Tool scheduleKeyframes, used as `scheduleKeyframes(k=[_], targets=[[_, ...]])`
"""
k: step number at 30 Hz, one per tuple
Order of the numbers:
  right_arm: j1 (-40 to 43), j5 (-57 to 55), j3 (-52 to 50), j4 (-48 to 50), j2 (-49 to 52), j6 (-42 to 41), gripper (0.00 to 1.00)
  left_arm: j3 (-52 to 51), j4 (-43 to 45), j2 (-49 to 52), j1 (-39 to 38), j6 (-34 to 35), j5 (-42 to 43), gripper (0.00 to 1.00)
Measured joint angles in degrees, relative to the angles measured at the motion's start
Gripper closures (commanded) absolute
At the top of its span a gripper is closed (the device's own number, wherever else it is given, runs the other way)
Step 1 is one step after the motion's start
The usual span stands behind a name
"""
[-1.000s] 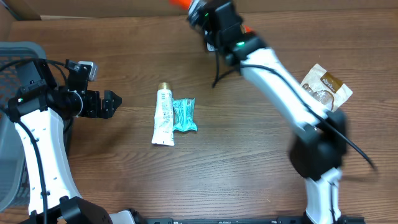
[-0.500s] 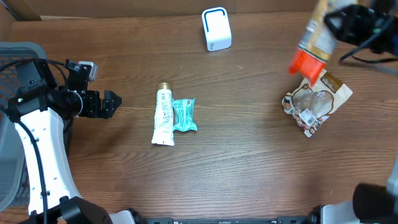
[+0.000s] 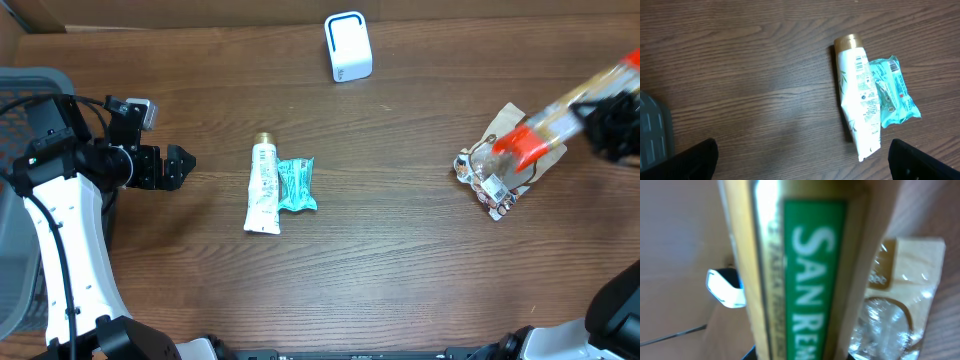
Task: Scan the item barcode
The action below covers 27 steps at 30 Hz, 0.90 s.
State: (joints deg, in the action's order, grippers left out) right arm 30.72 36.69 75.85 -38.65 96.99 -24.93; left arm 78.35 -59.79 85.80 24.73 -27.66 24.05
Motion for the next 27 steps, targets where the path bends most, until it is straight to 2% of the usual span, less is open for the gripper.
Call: scheduleKeyframes(k=[3,5,7,8,10,14,19,22,27], targets=[[0.0,0.0,-7.1,3.8,0.0,-0.1,0.86,0.0,0.0,0.0,0.0,0.0,0.0,0.00],[0.0,-0.1,-10.8,5.7,0.0,-0.1,0.77,0.0,0.0,0.0,0.0,0.0,0.0,0.00],[-0.1,-0.4,-13.1,6.6,0.0,0.2,0.37,0.0,0.0,0.0,0.0,0.0,0.0,0.00],[-0.1,-0.9,-13.7,6.4,0.0,-0.1,0.23,0.0,0.0,0.0,0.0,0.0,0.0,0.00],[0.0,-1.1,-13.8,7.3,0.0,0.0,0.13,0.0,0.0,0.0,0.0,0.0,0.0,0.00],[0.0,-0.9,-13.3,7.9,0.0,0.7,0.00,0.0,0.0,0.0,0.0,0.0,0.0,0.01],[0.4,1.3,-9.3,2.7,0.0,2.2,0.00,0.0,0.0,0.0,0.0,0.0,0.0,0.01],[-0.1,2.5,-3.3,-4.9,0.0,4.8,0.00,0.0,0.0,0.0,0.0,0.0,0.0,0.00],[-6.3,3.2,7.4,-13.9,-0.2,10.4,0.00,0.0,0.0,0.0,0.0,0.0,0.0,0.00]])
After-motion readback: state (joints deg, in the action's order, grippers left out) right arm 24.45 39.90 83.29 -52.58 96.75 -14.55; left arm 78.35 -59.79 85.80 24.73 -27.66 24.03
